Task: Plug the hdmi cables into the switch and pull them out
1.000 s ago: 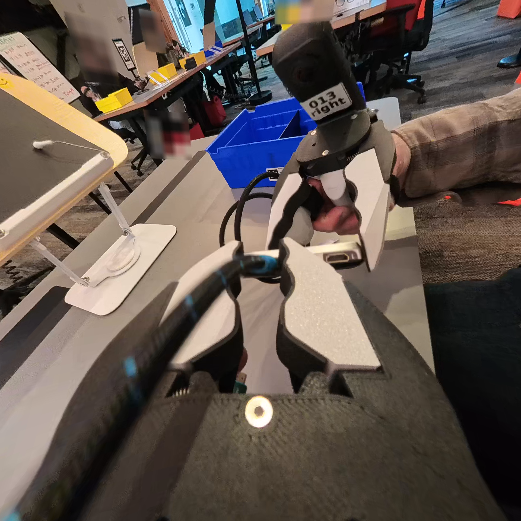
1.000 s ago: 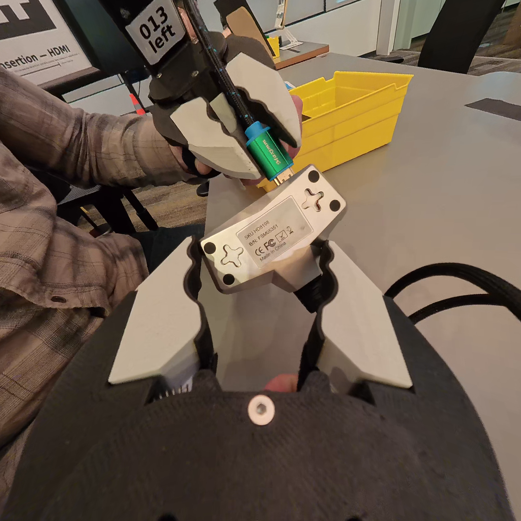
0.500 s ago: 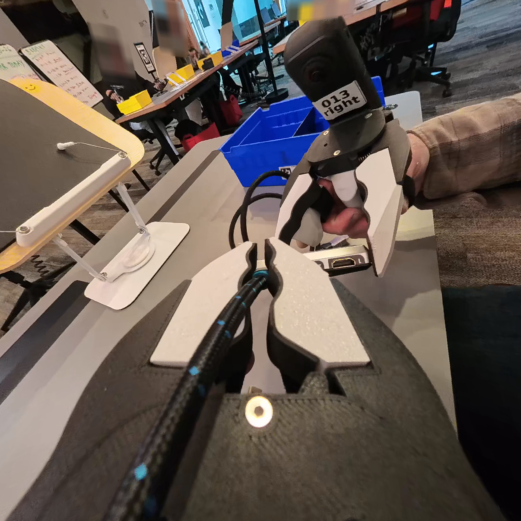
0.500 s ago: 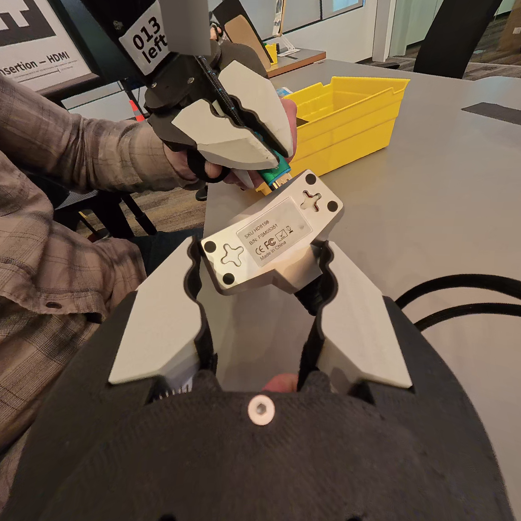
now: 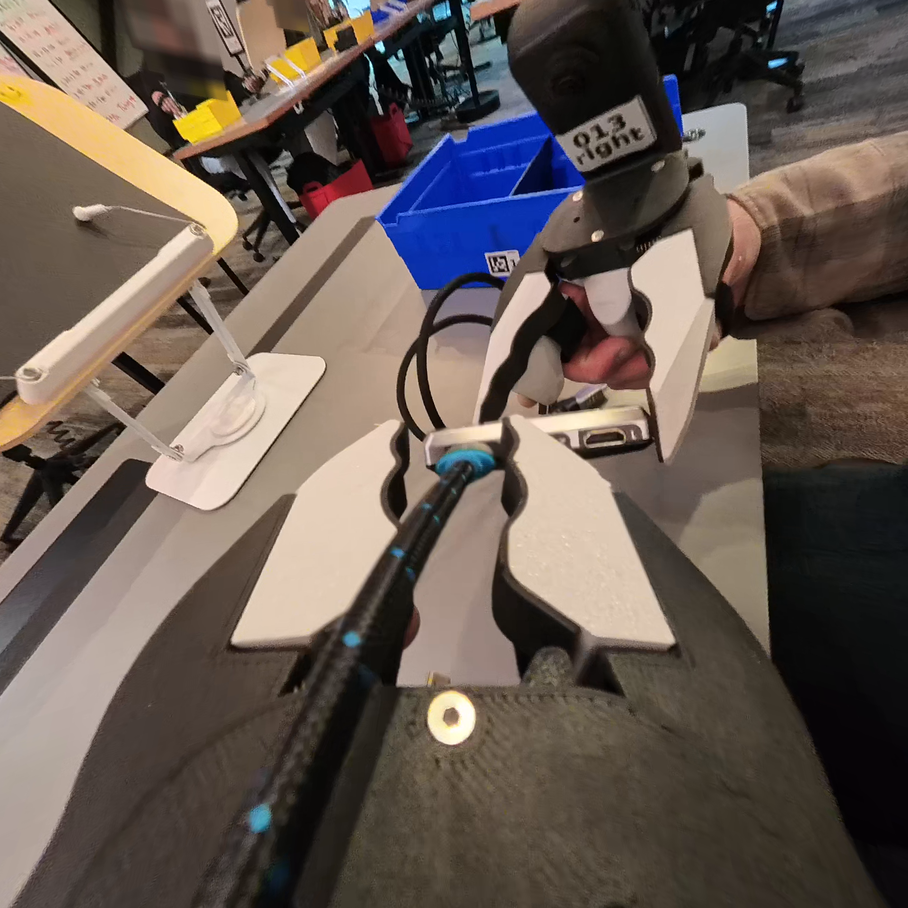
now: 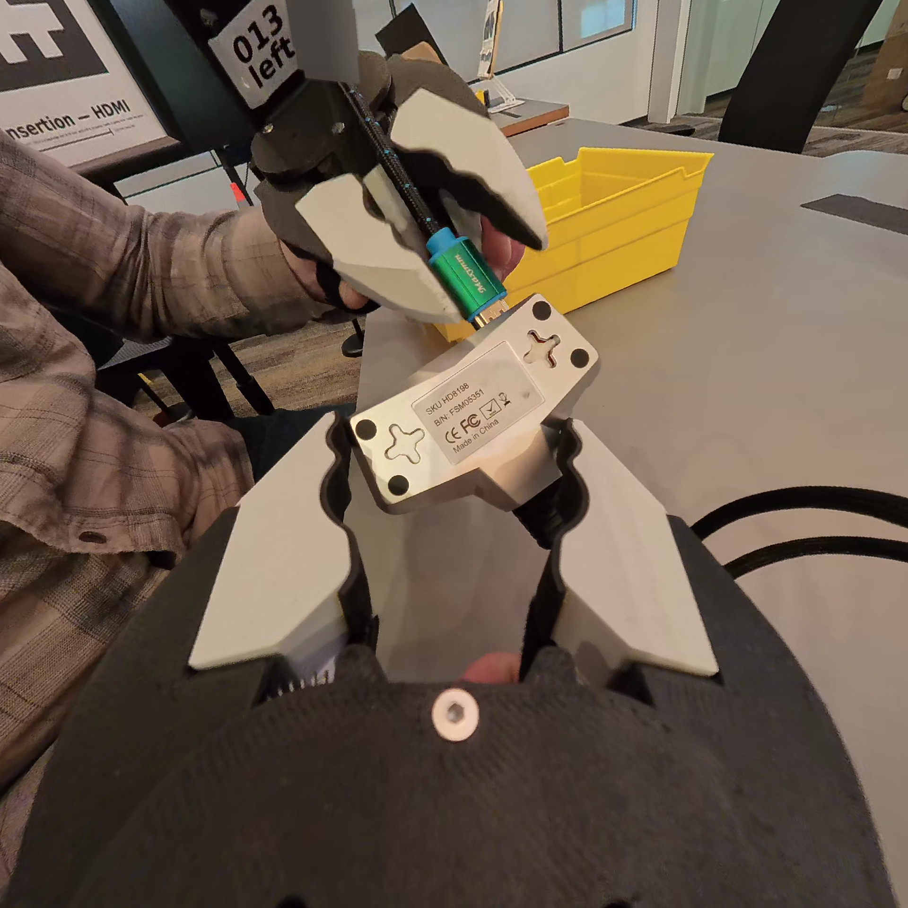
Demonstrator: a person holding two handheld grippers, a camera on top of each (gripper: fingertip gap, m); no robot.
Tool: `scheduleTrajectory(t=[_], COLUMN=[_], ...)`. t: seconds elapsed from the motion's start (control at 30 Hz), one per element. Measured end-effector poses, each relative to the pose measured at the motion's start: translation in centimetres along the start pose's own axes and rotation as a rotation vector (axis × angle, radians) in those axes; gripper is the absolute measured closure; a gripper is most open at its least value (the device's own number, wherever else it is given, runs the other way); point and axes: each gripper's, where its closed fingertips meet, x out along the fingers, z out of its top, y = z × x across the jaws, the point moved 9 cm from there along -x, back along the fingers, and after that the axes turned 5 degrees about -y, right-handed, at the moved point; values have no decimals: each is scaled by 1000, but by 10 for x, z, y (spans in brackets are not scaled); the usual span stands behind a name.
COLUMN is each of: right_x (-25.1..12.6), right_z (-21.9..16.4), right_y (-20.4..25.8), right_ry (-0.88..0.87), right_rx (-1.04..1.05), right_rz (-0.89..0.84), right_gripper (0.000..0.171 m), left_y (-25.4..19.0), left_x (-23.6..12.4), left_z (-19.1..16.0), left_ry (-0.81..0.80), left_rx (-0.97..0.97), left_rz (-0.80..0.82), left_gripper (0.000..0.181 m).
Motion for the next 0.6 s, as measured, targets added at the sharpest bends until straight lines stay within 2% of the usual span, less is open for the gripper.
scheduleTrajectory(t=[0.13, 0.33, 0.6], right_x=[-3, -3, -2], right_z=[1, 0, -1], right_y=[-1, -1, -1], right_ry=[-7, 4, 19], right_rx=[-1, -8, -16], right_rz=[-7, -7, -4], right_gripper=[87, 87, 86], left_y=[-1, -3, -5], left_x=[1, 2, -1], left_z=[-4, -3, 1], left_ry=[53, 112, 113], left_rx=[1, 14, 7], left_rz=[-8, -2, -33], left_gripper=[145, 160, 154])
